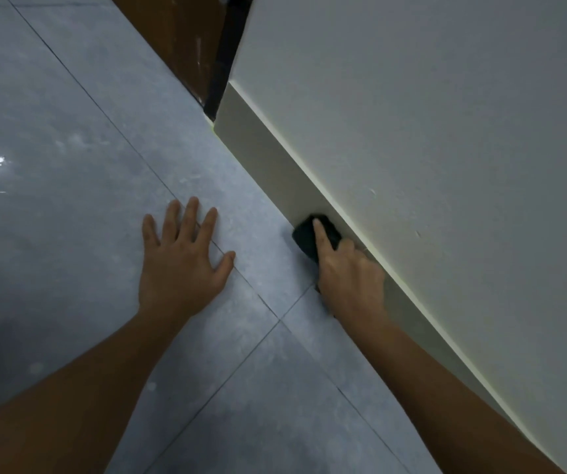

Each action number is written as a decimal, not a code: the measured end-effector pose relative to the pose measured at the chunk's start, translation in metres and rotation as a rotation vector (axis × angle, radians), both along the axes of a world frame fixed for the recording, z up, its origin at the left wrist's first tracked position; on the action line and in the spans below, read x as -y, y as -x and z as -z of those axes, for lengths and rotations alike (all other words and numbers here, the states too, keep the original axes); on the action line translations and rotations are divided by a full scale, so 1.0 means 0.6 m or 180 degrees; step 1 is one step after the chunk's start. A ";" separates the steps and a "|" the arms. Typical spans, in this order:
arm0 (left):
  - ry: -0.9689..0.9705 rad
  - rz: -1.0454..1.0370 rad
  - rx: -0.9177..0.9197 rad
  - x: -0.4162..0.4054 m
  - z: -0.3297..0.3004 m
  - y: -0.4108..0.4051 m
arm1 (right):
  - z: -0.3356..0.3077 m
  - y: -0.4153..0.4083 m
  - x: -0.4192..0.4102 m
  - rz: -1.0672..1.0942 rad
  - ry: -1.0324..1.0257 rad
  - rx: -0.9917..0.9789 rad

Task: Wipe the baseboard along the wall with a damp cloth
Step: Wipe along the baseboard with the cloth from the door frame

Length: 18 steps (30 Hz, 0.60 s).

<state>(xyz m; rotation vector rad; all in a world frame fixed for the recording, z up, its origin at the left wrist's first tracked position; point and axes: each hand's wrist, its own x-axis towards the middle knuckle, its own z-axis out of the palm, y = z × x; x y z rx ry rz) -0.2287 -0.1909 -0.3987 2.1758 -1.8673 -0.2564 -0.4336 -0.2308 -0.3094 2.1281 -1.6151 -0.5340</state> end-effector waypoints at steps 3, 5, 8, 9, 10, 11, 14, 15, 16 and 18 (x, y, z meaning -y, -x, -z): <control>-0.0047 0.0005 -0.0004 -0.012 0.005 0.004 | 0.021 -0.050 0.023 0.0008 0.0026 0.0119; -0.0067 0.0000 -0.0002 -0.014 0.002 0.003 | 0.037 -0.067 0.032 -0.0007 0.0017 -0.0023; -0.0056 0.0047 0.0022 -0.004 0.000 -0.002 | 0.058 -0.047 0.015 0.0289 -0.0561 0.0462; -0.0042 0.0058 0.0043 -0.002 0.000 -0.007 | 0.052 -0.040 0.006 0.0420 -0.0675 0.0644; -0.0044 0.0053 0.0056 -0.003 0.001 -0.010 | 0.049 -0.026 -0.011 0.0554 -0.0746 0.0734; -0.0070 0.0036 0.0051 -0.007 0.004 -0.014 | 0.053 -0.004 -0.034 0.0698 -0.0798 0.0804; -0.0106 0.0056 0.0008 -0.011 0.004 -0.014 | 0.045 0.057 -0.090 0.1112 -0.1027 0.0742; -0.0073 0.0053 0.0011 -0.007 0.001 -0.015 | 0.043 0.065 -0.093 0.1199 -0.1054 0.0755; -0.0041 0.0057 -0.0023 -0.001 -0.005 -0.010 | 0.033 0.071 -0.090 0.1255 -0.1048 0.0805; -0.0010 0.0024 -0.0046 0.008 -0.016 -0.007 | 0.017 0.061 -0.070 0.1268 -0.1045 0.1026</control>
